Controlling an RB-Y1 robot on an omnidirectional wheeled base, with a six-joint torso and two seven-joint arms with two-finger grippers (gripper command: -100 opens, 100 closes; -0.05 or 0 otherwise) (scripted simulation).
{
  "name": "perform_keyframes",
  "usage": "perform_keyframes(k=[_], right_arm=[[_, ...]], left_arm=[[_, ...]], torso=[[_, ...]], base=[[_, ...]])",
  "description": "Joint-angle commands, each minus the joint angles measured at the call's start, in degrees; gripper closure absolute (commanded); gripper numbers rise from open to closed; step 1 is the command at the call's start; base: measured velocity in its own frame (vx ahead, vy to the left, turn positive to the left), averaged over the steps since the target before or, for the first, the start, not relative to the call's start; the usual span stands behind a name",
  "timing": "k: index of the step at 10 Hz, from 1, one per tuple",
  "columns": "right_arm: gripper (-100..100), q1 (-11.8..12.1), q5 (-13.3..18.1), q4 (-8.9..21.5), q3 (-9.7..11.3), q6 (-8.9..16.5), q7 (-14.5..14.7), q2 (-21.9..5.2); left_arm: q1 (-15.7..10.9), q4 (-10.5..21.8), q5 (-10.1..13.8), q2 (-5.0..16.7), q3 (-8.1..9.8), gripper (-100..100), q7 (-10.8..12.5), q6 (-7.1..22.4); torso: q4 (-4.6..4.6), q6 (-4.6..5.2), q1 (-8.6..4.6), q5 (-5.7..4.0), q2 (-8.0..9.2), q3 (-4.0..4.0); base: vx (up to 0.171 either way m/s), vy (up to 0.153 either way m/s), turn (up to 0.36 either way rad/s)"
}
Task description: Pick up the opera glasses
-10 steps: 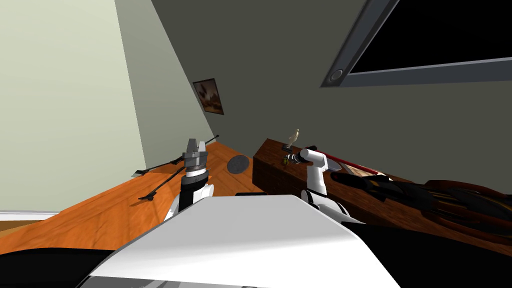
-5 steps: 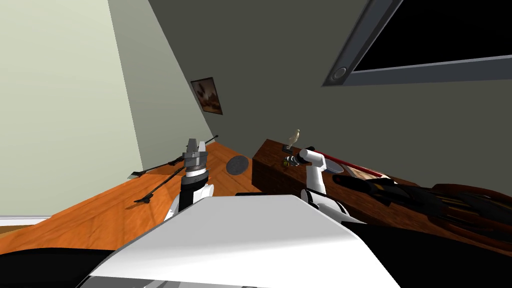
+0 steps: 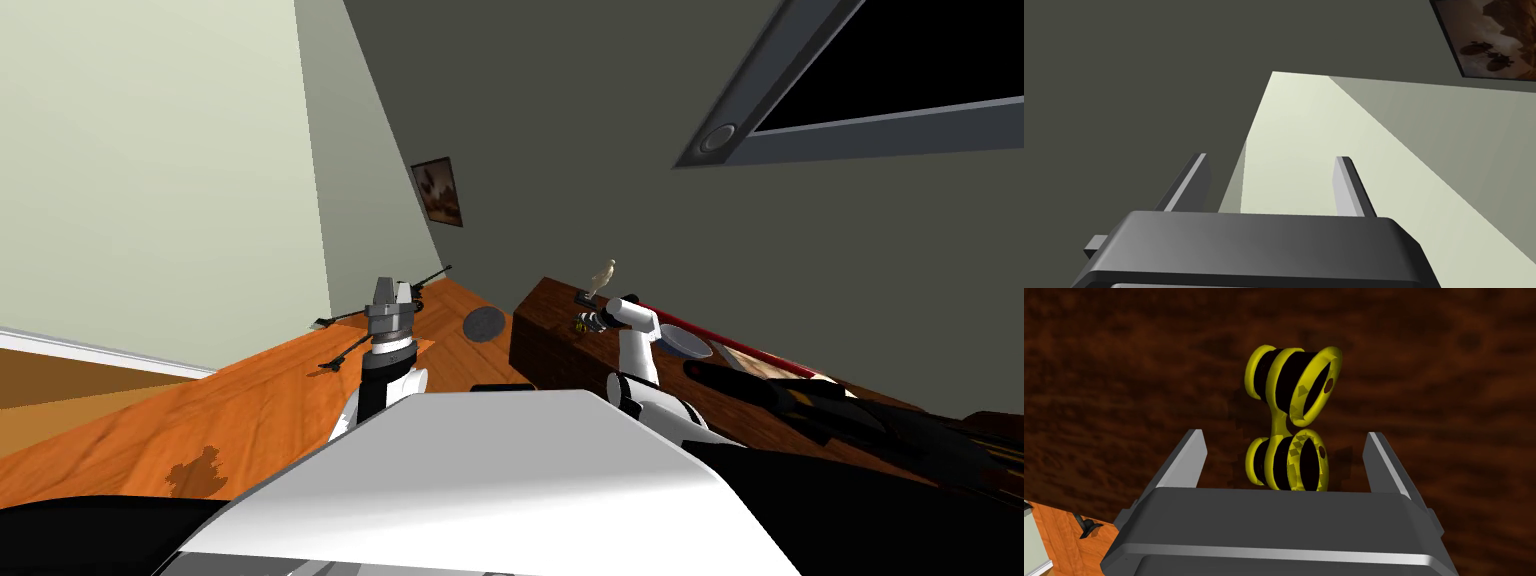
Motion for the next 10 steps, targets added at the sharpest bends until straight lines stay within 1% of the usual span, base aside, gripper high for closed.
perform_keyframes(k=[1,2,3,4,5,6,7,9,10], right_arm=[[-100,-0.68,0.21,2.18,-0.53,-0.76,0.16,-0.63],[-100,-1.36,0.61,4.48,-1.61,-2.07,0.43,-1.55],[-100,-1.36,0.61,4.87,-1.61,-2.07,0.43,-1.55],[-100,-2.04,1.01,6.93,-2.69,-3.37,0.7,-2.48],[-100,-2.04,1.01,7.55,-2.69,-3.37,0.7,-2.48],[-100,-2.71,1.4,9.67,-3.77,-4.68,0.97,-3.41],[-100,-2.71,1.4,10.24,-3.77,-4.68,0.97,-3.41],[-100,-4.07,2.2,14.45,-5.94,-7.29,1.51,-5.26],[-100,-4.07,2.2,15.62,-5.94,-7.29,1.51,-5.26]], left_arm=[[0.0,0.0,0.0,0.0,0.0,0,0.0,0.0],[0.01,0.0,0.0,0.0,0.0,0,0.0,0.0],[0.0,0.0,0.0,0.0,0.0,0,0.0,0.0],[0.01,0.0,0.0,0.0,0.01,0,0.0,0.0],[0.0,0.0,0.0,0.0,0.0,0,0.0,0.0],[0.01,0.0,0.0,0.0,0.01,0,0.0,0.0],[0.01,0.0,0.0,0.0,0.0,0,0.0,0.0],[0.01,0.0,0.0,0.0,0.0,0,0.0,0.0],[0.0,0.0,0.0,0.0,0.0,0,0.0,0.0]], torso=[[0.0,0.0,0.0,0.0,0.0,0.0],[-0.02,0.02,-0.02,0.0,-0.1,-0.05],[-0.03,-0.01,0.0,0.0,-0.13,-0.08],[-0.03,0.04,-0.03,0.0,-0.17,-0.1],[-0.03,-0.01,-0.02,0.0,-0.15,-0.09],[-0.03,0.04,-0.02,-0.01,-0.15,-0.08],[-0.03,-0.01,0.04,0.01,-0.14,-0.08],[-0.03,0.0,-0.01,0.0,-0.14,-0.08],[0.0,-0.01,0.01,0.0,0.0,0.0]], base=[[-0.061,0.0,0.11],[-0.058,0.004,0.22],[-0.048,-0.001,0.096],[-0.061,0.004,0.192],[-0.06,0.004,0.088],[-0.066,0.023,0.19],[-0.062,0.01,0.092],[-0.09,0.009,0.253],[-0.093,0.007,0.096]])
